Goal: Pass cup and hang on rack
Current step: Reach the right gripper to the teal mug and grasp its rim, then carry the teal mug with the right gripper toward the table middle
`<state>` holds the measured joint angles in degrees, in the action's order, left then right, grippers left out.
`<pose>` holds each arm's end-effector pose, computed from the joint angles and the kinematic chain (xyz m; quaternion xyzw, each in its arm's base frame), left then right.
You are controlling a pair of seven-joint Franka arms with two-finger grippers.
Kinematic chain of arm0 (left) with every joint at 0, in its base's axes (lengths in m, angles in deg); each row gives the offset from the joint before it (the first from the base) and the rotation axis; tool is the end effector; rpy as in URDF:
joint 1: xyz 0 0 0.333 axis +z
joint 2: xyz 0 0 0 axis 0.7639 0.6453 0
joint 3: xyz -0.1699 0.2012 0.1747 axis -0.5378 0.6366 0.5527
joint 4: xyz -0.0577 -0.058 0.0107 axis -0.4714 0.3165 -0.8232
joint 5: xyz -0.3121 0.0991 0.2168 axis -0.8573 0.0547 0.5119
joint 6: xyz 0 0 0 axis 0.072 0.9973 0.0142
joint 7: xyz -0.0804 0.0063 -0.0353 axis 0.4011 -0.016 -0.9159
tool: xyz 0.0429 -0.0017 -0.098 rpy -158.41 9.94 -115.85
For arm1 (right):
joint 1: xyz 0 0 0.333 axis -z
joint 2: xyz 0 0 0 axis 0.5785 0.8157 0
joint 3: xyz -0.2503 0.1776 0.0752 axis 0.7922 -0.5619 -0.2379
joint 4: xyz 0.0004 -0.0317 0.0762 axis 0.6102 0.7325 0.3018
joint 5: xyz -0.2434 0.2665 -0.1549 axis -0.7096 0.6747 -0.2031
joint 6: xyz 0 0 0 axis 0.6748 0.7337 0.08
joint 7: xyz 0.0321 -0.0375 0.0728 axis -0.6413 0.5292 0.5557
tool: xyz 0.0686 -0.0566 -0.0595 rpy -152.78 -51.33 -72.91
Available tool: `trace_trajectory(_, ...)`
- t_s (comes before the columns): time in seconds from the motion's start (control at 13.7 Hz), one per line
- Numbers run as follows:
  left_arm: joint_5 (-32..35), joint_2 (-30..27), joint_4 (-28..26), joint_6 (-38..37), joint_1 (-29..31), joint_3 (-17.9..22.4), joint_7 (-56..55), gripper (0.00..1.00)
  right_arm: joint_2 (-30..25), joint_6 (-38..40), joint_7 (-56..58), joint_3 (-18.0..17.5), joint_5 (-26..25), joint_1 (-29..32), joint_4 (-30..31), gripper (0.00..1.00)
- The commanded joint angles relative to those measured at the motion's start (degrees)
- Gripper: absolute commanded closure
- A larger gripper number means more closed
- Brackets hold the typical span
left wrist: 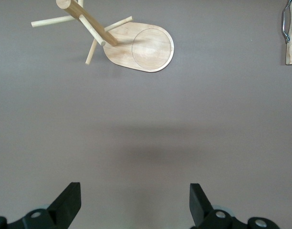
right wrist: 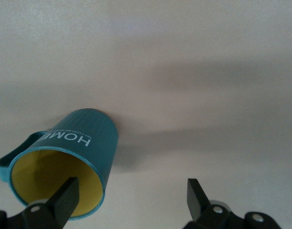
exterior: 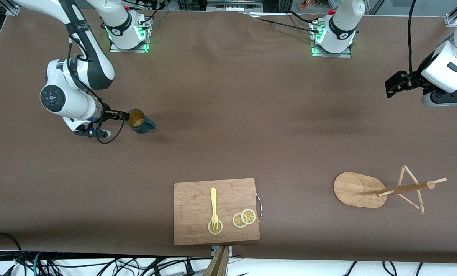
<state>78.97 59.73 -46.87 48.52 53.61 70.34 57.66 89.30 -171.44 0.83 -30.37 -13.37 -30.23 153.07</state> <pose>0.5586 -0.0549 0.6196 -0.9983 -0.0198 0.0373 0.0406 0.5210 0.0659 0.2625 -0.9914 0.0565 0.1179 0.0021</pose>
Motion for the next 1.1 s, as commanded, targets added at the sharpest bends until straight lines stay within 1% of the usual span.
trace_trajectory(0.0, -2.61, -0.03, 0.91, -1.19, 1.38, 0.24, 1.16, 0.00, -0.41, -2.16, -3.29, -1.44, -0.07, 0.24, 1.56, 0.00)
trace_trajectory(0.29, -2.79, -0.03, 1.08, -1.28, 1.48, -0.03, 1.77, 0.00, 0.38, -6.73, -3.38, -1.88, -0.07, 0.24, 4.81, 0.01)
trace_trajectory(0.37, -2.79, -0.03, 1.08, -1.36, 1.48, -0.03, 1.95, 0.00, 0.73, -6.91, -3.38, -1.88, -0.07, 0.33, 4.82, 0.03)
trace_trajectory(0.44, -2.79, -0.03, 1.08, -1.54, 1.48, -0.03, 1.86, 0.00, 1.09, -6.82, -3.47, -1.88, -0.07, 0.33, 4.82, 0.17)
trace_trajectory(0.51, -2.79, -0.03, 1.08, -2.06, 1.48, -0.11, 1.95, 0.00, 1.09, -6.82, -3.47, -1.88, -0.07, 0.33, 4.82, 0.42)
trace_trajectory(0.58, -2.79, -0.03, 1.08, -2.59, 1.48, -0.03, 1.86, 0.00, 1.18, -6.56, -3.56, -1.97, -0.07, 0.33, 4.64, 0.62)
trace_trajectory(0.73, -2.79, 0.06, 1.08, -2.59, 1.48, -0.03, 1.86, 0.00, 1.35, -6.38, -3.73, -1.97, -0.07, 0.33, 4.38, 0.90)
trace_trajectory(0.88, -2.70, 0.06, 1.08, -2.59, 1.48, -0.11, 1.86, 0.00, 1.62, -6.56, -3.82, -1.97, 0.02, 0.24, 4.11, 1.00)
trace_trajectory(1.02, -2.70, 0.06, 0.91, -2.68, 1.13, -0.29, 1.77, 0.00, 2.23, -6.30, -3.74, -1.97, 0.02, 0.24, 3.15, 1.00)
